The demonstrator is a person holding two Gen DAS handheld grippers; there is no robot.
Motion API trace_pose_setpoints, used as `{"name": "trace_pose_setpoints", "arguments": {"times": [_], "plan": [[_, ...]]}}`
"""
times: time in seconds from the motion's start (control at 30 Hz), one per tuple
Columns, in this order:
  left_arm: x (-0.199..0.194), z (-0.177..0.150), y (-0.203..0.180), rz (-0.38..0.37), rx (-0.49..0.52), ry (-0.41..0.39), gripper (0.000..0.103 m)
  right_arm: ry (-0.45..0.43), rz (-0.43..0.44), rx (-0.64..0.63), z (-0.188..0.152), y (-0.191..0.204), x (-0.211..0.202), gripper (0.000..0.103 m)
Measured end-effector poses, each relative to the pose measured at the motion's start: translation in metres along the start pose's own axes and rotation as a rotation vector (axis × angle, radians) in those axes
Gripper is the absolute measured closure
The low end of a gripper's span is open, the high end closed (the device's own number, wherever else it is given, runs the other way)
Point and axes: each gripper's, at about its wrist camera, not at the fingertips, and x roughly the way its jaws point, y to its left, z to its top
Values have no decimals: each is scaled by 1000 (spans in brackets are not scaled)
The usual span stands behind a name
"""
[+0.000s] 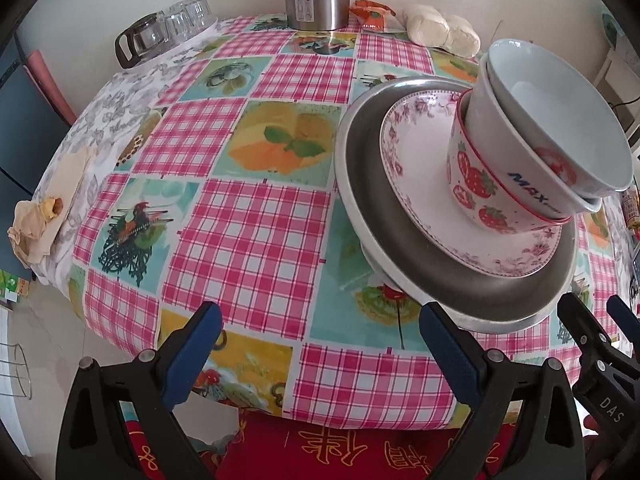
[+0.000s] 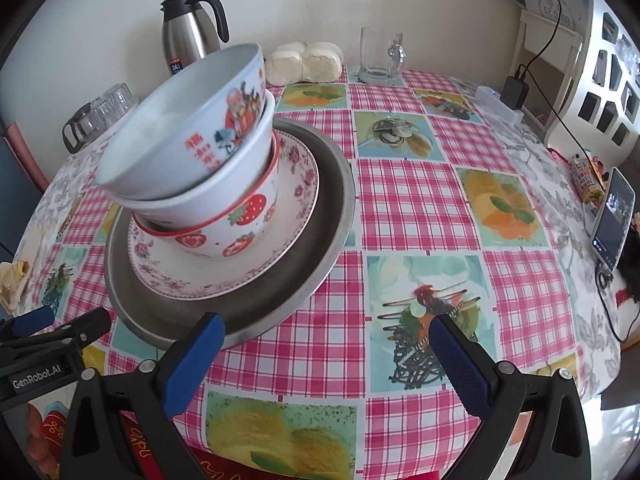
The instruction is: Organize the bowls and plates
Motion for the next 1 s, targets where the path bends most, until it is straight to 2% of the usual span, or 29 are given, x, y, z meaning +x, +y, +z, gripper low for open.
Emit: {"name": "trace_pose_setpoints", "arguments": {"times": [1.0], "plan": [[0, -7, 2, -3, -4, 18, 4, 14, 5, 11, -14, -4, 2, 0]]}}
